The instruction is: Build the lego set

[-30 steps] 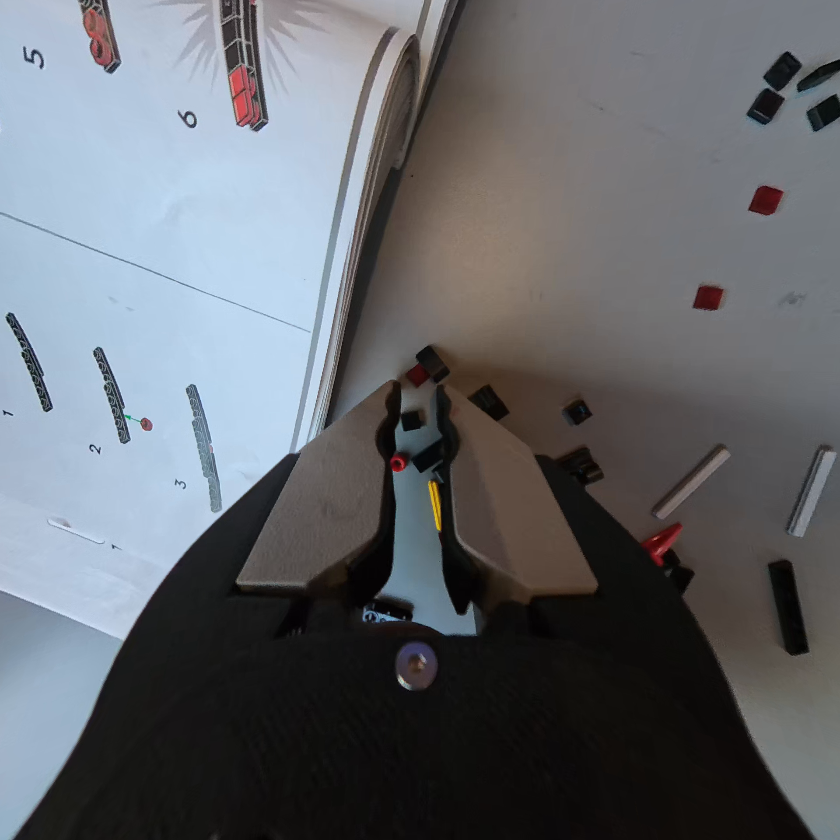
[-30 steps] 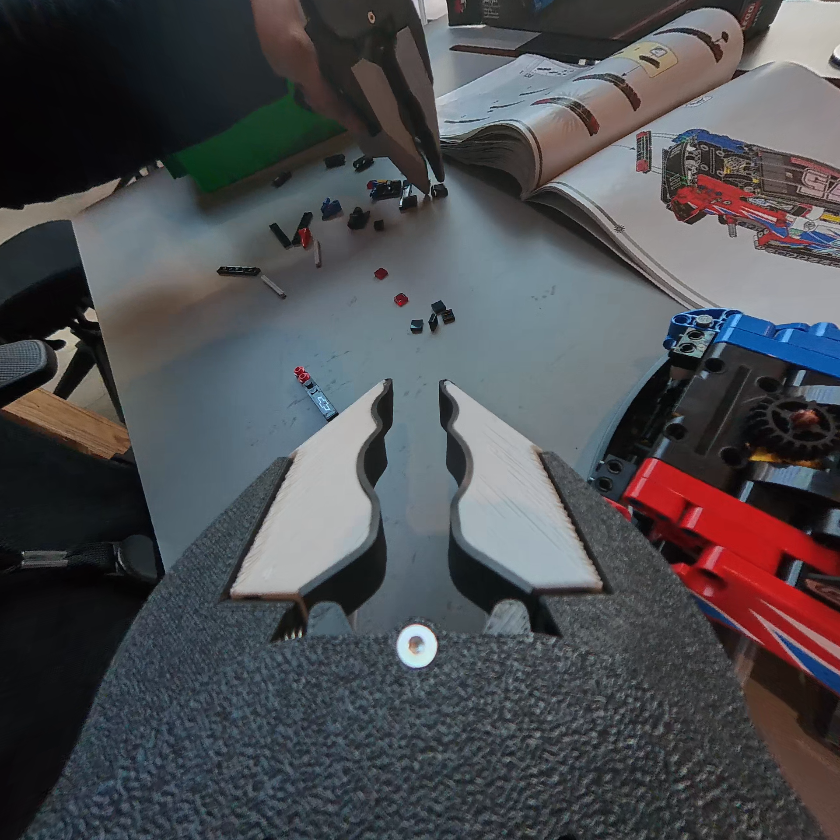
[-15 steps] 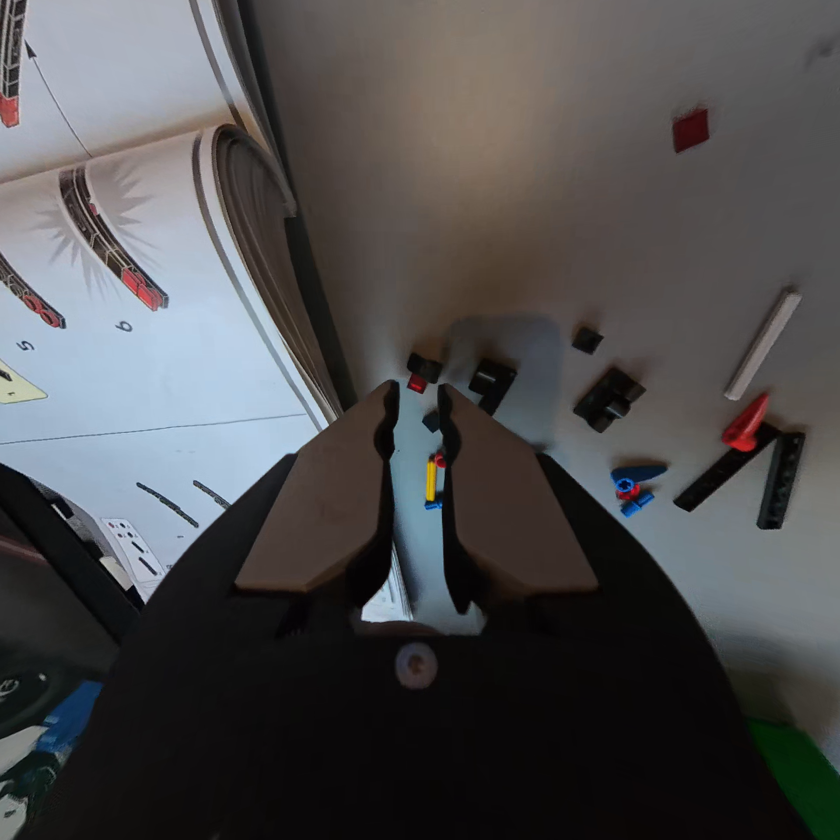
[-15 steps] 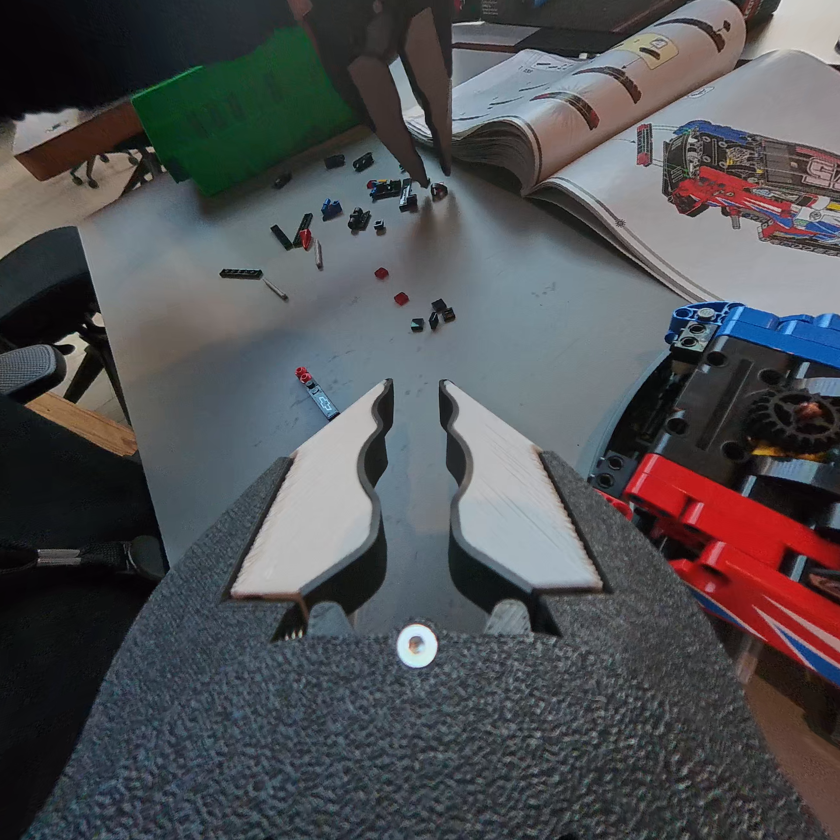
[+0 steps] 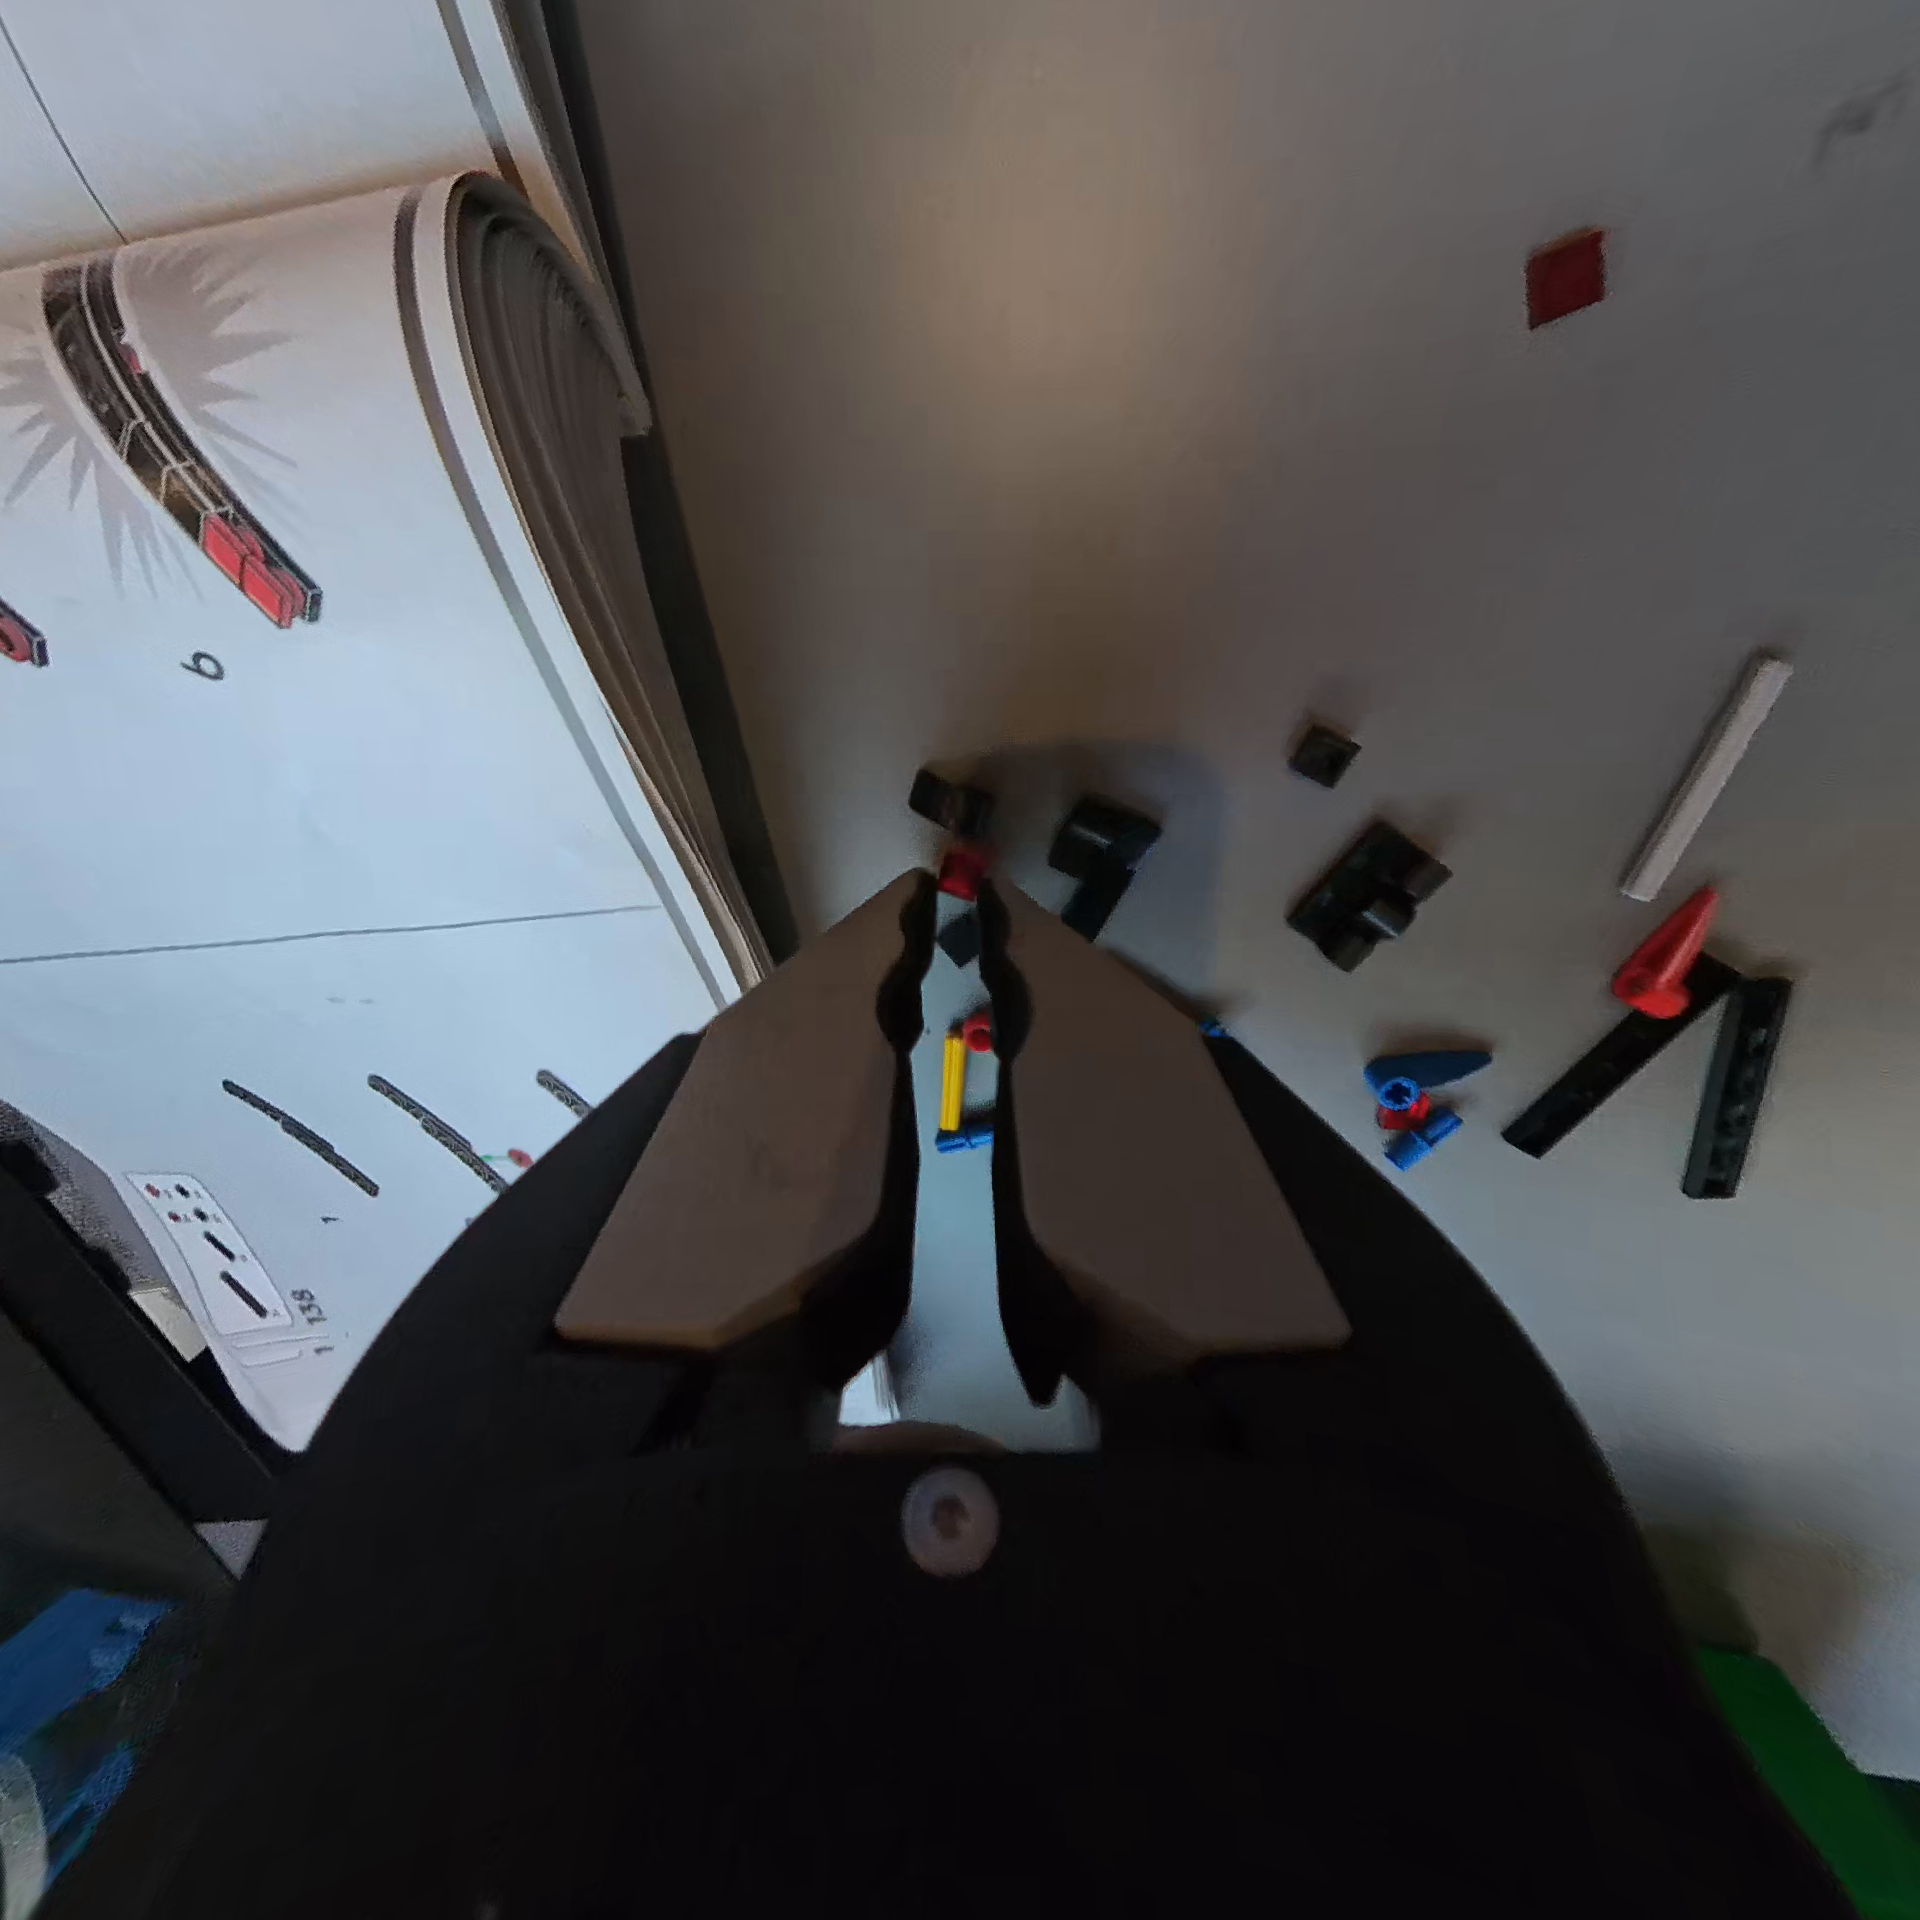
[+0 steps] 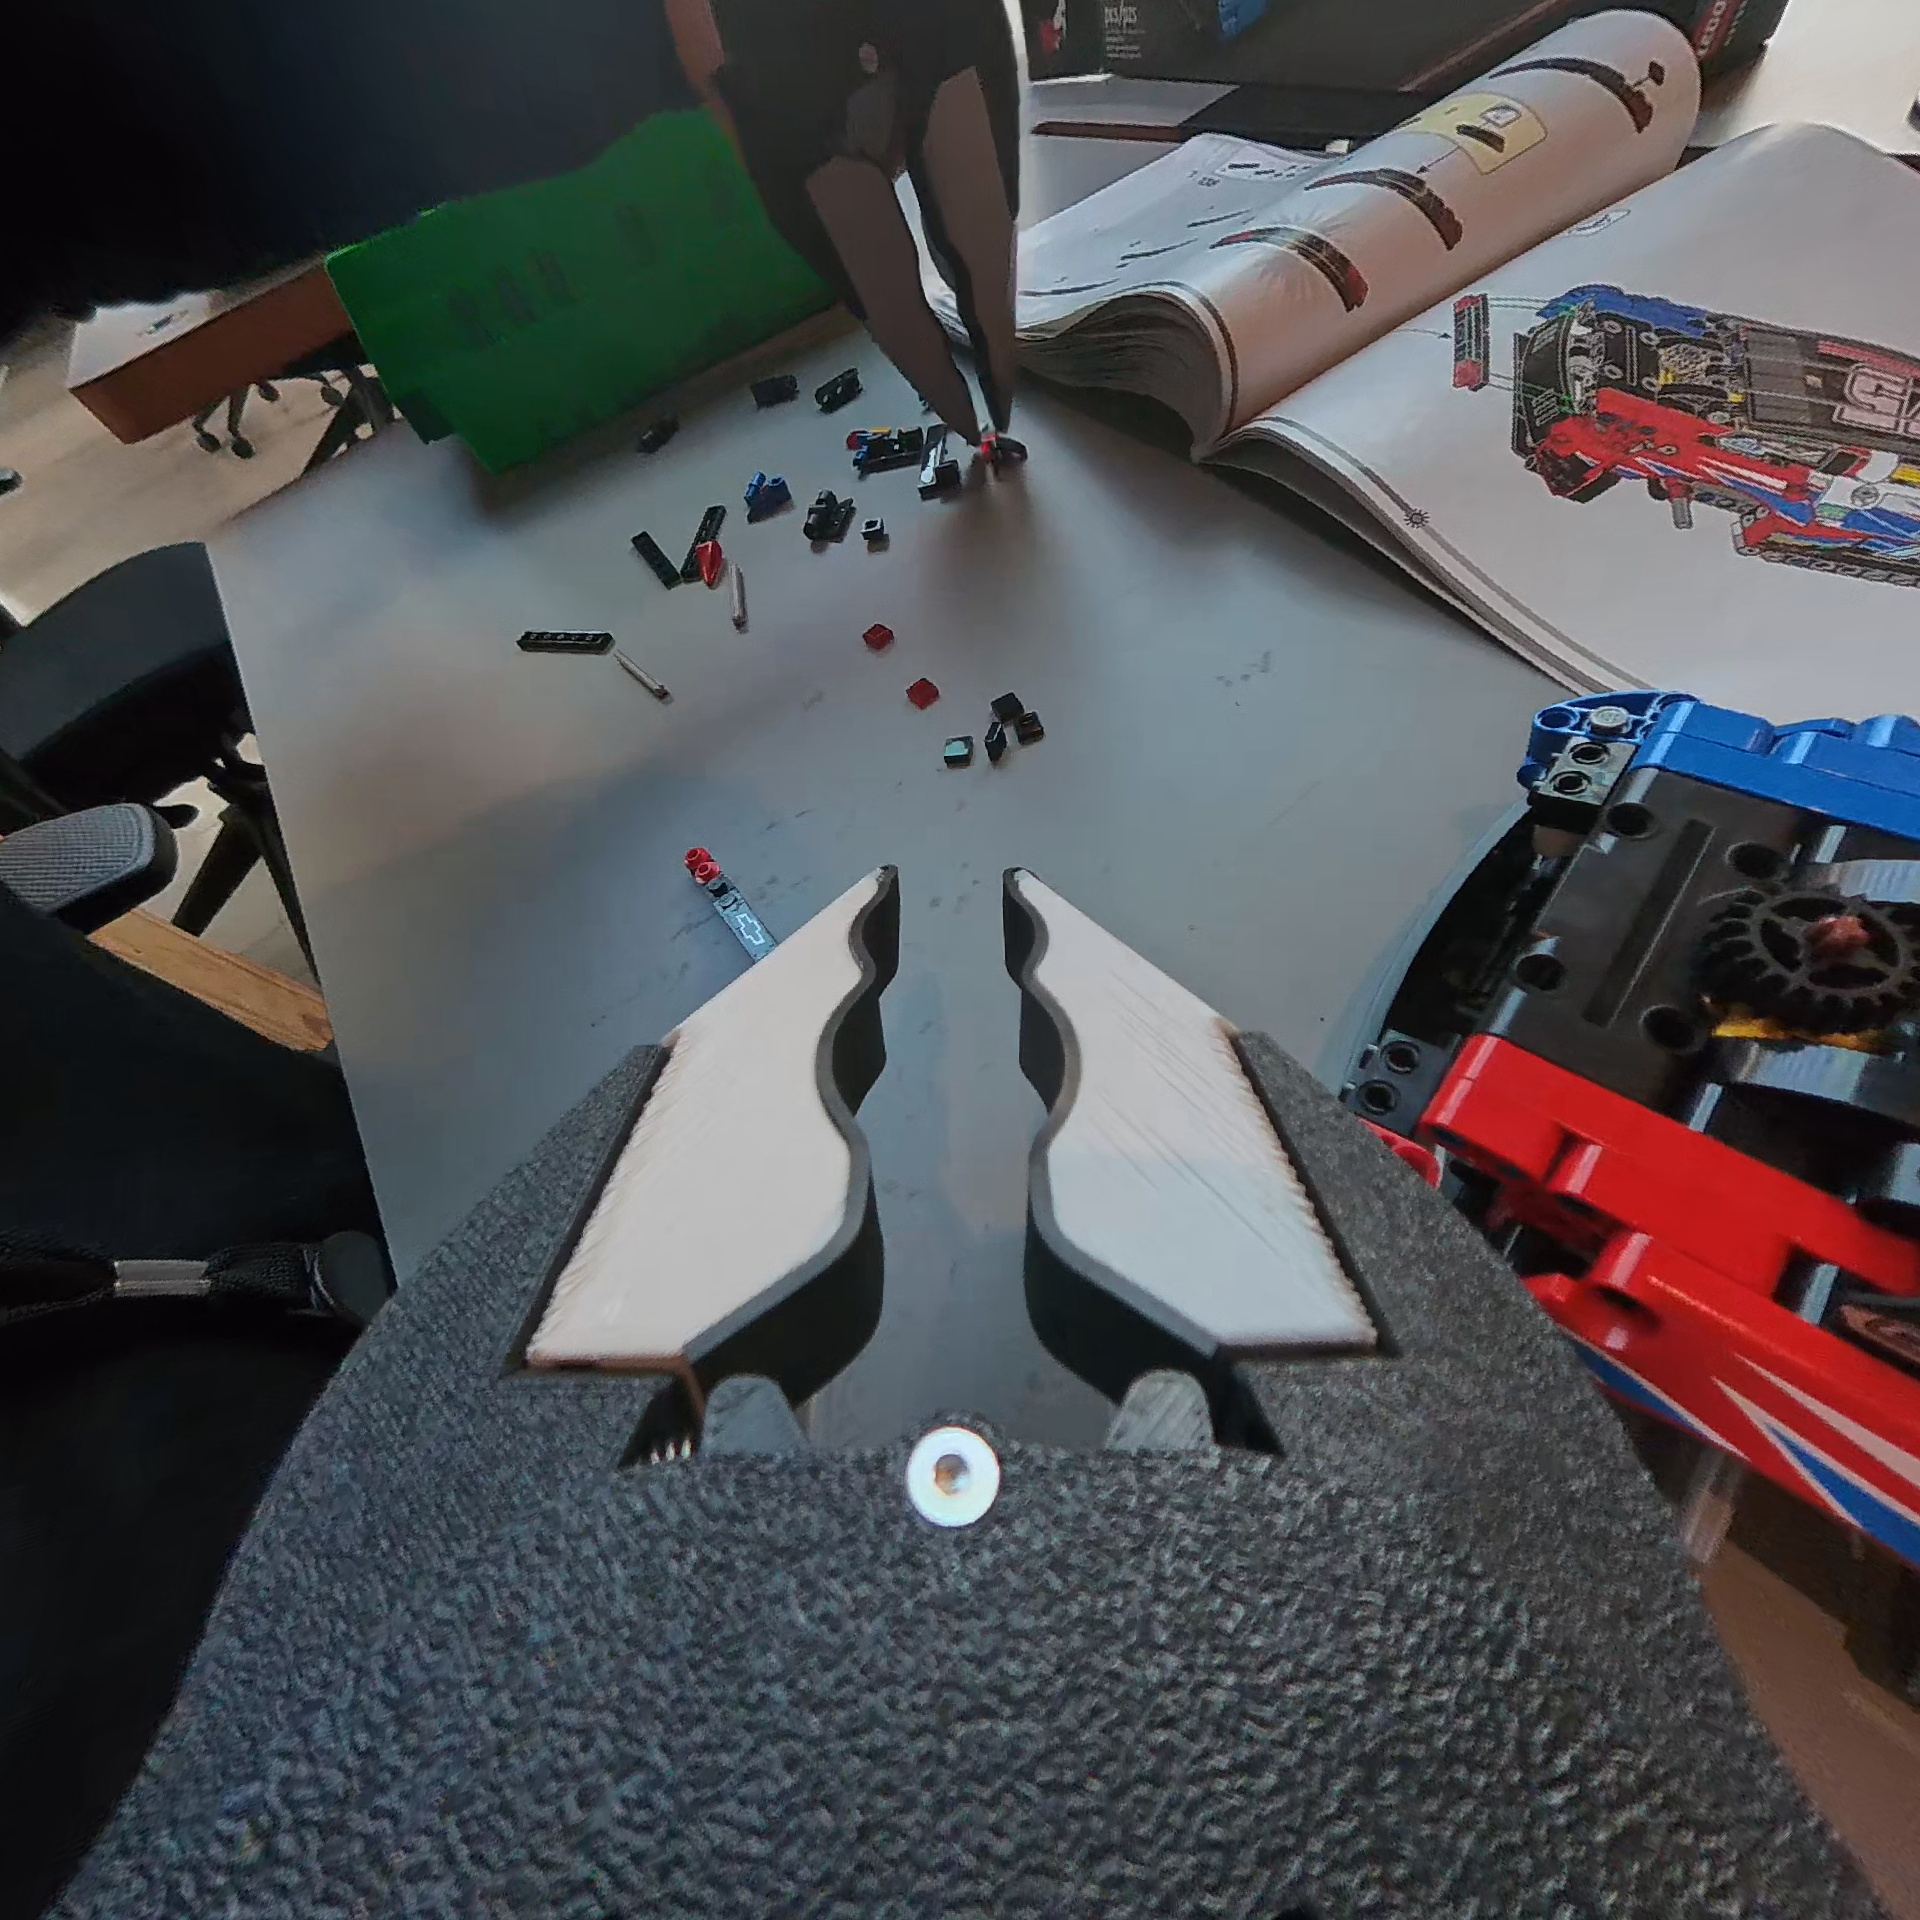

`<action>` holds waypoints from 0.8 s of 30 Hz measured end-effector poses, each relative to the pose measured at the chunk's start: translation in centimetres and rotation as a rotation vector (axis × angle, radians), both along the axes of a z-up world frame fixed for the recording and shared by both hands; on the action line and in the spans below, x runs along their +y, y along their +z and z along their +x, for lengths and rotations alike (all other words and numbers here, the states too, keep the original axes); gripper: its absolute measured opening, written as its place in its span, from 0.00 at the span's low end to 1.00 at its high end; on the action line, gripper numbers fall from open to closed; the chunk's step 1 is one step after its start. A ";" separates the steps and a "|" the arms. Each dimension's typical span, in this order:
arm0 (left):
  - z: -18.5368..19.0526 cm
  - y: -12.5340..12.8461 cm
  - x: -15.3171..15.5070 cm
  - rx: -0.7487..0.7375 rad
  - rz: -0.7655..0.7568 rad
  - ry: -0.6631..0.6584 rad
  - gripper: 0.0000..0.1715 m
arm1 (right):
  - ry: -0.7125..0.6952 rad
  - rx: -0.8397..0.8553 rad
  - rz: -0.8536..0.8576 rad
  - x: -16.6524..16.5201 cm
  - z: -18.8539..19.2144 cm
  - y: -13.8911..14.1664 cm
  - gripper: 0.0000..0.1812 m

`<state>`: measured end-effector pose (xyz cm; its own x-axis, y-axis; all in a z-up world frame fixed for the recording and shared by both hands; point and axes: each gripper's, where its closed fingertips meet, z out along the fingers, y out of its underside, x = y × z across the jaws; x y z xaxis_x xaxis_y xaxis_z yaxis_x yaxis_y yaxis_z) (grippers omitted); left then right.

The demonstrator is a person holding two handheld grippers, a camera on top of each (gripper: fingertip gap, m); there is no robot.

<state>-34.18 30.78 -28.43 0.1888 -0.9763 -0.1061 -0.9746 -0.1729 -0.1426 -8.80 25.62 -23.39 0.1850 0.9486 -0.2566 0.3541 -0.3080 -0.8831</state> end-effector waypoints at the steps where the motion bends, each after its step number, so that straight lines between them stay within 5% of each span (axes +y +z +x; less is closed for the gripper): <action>1: -0.1 0.3 -0.1 -0.009 0.011 0.012 0.03 | 0.000 0.001 0.002 0.0 0.0 0.0 0.10; 4: 1.1 2.4 -0.5 -0.076 0.061 0.041 0.02 | 0.003 0.000 0.005 -0.1 0.0 0.0 0.10; 8: 7.8 5.4 -3.1 -0.250 0.092 -0.041 0.02 | 0.002 -0.011 0.020 -0.2 0.0 -0.1 0.10; 12: 12.6 4.1 -5.7 -0.285 0.071 -0.091 0.03 | 0.002 -0.023 0.045 -0.3 -0.1 -0.2 0.10; 18: 13.6 -0.1 -7.5 -0.223 0.032 -0.052 0.03 | 0.004 -0.031 0.056 -0.4 -0.1 -0.3 0.10; 24: 12.2 1.6 -7.5 -0.249 0.066 0.031 0.11 | 0.008 -0.041 0.065 -0.5 -0.1 -0.4 0.10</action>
<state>-21.95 23.32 -26.81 0.2465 -0.9622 -0.1157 -0.9026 -0.1845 -0.3890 -8.94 25.13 -23.79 0.1870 0.9644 -0.1872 0.3926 -0.2480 -0.8856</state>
